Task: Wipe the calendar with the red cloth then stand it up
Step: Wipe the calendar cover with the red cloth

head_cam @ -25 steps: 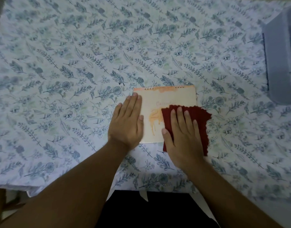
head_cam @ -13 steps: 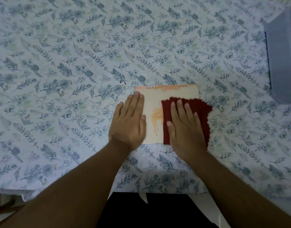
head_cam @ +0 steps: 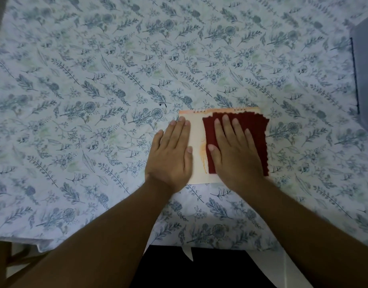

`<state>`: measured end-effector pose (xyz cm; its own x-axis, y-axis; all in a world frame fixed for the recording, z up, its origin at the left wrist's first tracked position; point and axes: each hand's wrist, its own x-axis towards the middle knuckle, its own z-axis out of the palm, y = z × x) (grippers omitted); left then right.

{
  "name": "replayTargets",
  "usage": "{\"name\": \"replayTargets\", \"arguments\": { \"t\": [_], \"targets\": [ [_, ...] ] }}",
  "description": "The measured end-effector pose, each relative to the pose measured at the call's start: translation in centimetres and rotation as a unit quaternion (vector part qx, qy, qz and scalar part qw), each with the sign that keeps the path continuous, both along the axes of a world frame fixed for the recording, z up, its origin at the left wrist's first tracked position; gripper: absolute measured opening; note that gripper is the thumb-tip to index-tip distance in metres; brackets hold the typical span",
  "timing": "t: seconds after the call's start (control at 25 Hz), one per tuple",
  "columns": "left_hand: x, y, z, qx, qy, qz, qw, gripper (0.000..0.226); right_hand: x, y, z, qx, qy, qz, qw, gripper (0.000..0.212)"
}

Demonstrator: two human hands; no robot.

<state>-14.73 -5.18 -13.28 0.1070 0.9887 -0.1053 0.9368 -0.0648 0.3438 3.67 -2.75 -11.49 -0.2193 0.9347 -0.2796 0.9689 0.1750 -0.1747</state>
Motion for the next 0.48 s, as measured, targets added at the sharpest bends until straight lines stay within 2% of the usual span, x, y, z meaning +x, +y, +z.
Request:
{"name": "replayTargets", "arguments": {
  "t": [0.12,0.28,0.48],
  "targets": [
    [0.1,0.0,0.2,0.003,0.001,0.004,1.0,0.063,-0.8,-0.3,0.2,0.016,0.011,-0.022,1.0,0.064],
    [0.1,0.0,-0.2,0.007,0.0,0.004,1.0,0.064,-0.1,-6.6,0.2,0.006,0.01,0.025,1.0,0.063],
    [0.0,-0.1,0.1,0.011,0.003,0.006,1.0,0.063,-2.6,-0.3,0.2,-0.005,0.013,0.001,1.0,0.063]
  ]
}}
